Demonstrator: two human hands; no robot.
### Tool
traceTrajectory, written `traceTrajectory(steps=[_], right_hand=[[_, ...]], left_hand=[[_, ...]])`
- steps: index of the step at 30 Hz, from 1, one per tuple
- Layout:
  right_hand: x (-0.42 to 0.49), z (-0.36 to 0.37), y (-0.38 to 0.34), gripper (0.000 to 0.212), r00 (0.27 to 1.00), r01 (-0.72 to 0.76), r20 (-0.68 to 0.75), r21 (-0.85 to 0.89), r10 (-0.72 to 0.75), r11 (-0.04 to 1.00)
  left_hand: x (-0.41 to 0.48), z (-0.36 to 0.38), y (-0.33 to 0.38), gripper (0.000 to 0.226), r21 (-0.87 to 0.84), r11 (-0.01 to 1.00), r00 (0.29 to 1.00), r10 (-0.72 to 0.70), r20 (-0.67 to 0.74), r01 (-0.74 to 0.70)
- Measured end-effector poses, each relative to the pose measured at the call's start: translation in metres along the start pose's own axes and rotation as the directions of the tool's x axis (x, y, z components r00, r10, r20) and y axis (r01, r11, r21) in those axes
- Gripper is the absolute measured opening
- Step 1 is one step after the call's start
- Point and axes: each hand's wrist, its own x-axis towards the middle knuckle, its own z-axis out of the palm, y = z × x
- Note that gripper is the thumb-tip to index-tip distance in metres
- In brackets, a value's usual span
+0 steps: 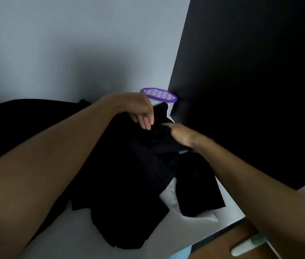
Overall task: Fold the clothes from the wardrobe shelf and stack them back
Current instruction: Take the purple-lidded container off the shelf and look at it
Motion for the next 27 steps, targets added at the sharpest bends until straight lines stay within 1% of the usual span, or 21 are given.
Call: traceTrajectory(steps=[2,4,6,8,9,10,11,12,13,14,15,16,18,19,21,24,27], right_hand=[[-0.008,0.009,0.01,0.025,0.999,-0.032,-0.011,0.044,0.033,0.998],[-0.015,0.005,0.01,0.024,0.999,-0.041,0.005,-0.019,0.041,0.999],[-0.02,-0.01,0.002,0.027,0.997,-0.042,0.055,-0.194,0.054,0.98],[-0.018,-0.028,-0.011,0.028,0.99,-0.069,0.09,-0.386,0.112,0.92],[-0.014,-0.037,-0.017,0.028,0.988,-0.093,0.064,-0.462,0.138,0.882],[-0.007,-0.046,-0.023,0.025,0.989,-0.133,-0.016,-0.511,0.146,0.849],[0.0,-0.054,-0.029,0.019,0.983,-0.174,-0.138,-0.528,0.118,0.831],[0.008,-0.061,-0.035,0.021,0.958,-0.199,-0.282,-0.52,0.053,0.83],[0.018,-0.065,-0.04,0.028,0.92,-0.194,-0.392,-0.5,-0.02,0.844],[0.03,-0.069,-0.044,0.033,0.896,-0.162,-0.437,-0.487,-0.079,0.858],[0.043,-0.071,-0.047,0.036,0.899,-0.123,-0.424,-0.49,-0.113,0.863],[0.056,-0.073,-0.049,0.041,0.921,-0.093,-0.373,-0.496,-0.115,0.863],[0.083,-0.073,-0.047,0.055,0.961,-0.094,-0.273,-0.491,-0.05,0.866],[0.095,-0.072,-0.046,0.062,0.971,-0.112,-0.239,-0.49,-0.009,0.865],[0.116,-0.068,-0.044,0.069,0.979,-0.131,-0.203,-0.518,0.027,0.846],[0.142,-0.054,-0.042,0.079,0.98,-0.124,-0.197,-0.596,0.005,0.794],[0.161,-0.041,-0.033,0.087,0.962,-0.144,-0.263,-0.712,-0.07,0.687]], left_hand=[[0.017,-0.005,-0.003,0.023,-0.063,0.998,0.979,-0.043,-0.202,0.03],[0.039,-0.008,-0.011,0.021,-0.084,0.993,0.909,-0.107,-0.403,0.08],[0.058,-0.008,-0.021,0.025,-0.112,0.99,0.834,-0.132,-0.537,0.085],[0.072,-0.004,-0.029,0.018,-0.177,0.984,0.779,-0.14,-0.611,0.039],[0.079,-0.002,-0.034,0.017,-0.218,0.976,0.755,-0.16,-0.635,0.024],[0.086,0.0,-0.038,0.021,-0.263,0.965,0.733,-0.188,-0.653,0.013],[0.093,0.002,-0.042,0.024,-0.303,0.953,0.713,-0.207,-0.67,-0.008],[0.098,0.004,-0.044,0.02,-0.362,0.931,0.696,-0.236,-0.678,-0.037],[0.103,0.005,-0.046,0.012,-0.417,0.907,0.694,-0.258,-0.672,-0.066],[0.108,0.006,-0.048,0.021,-0.469,0.878,0.701,-0.275,-0.658,-0.097],[0.114,0.007,-0.051,0.036,-0.506,0.854,0.716,-0.28,-0.64,-0.118],[0.117,0.01,-0.054,0.043,-0.539,0.83,0.734,-0.276,-0.62,-0.143],[0.126,0.018,-0.061,0.035,-0.57,0.798,0.757,-0.246,-0.605,-0.196],[0.13,0.02,-0.063,0.032,-0.583,0.784,0.763,-0.24,-0.6,-0.212],[0.133,0.023,-0.066,0.033,-0.615,0.749,0.769,-0.236,-0.593,-0.245],[0.133,0.024,-0.069,0.033,-0.643,0.716,0.779,-0.23,-0.584,-0.271],[0.137,0.027,-0.073,0.03,-0.65,0.714,0.777,-0.243,-0.581,-0.262]])
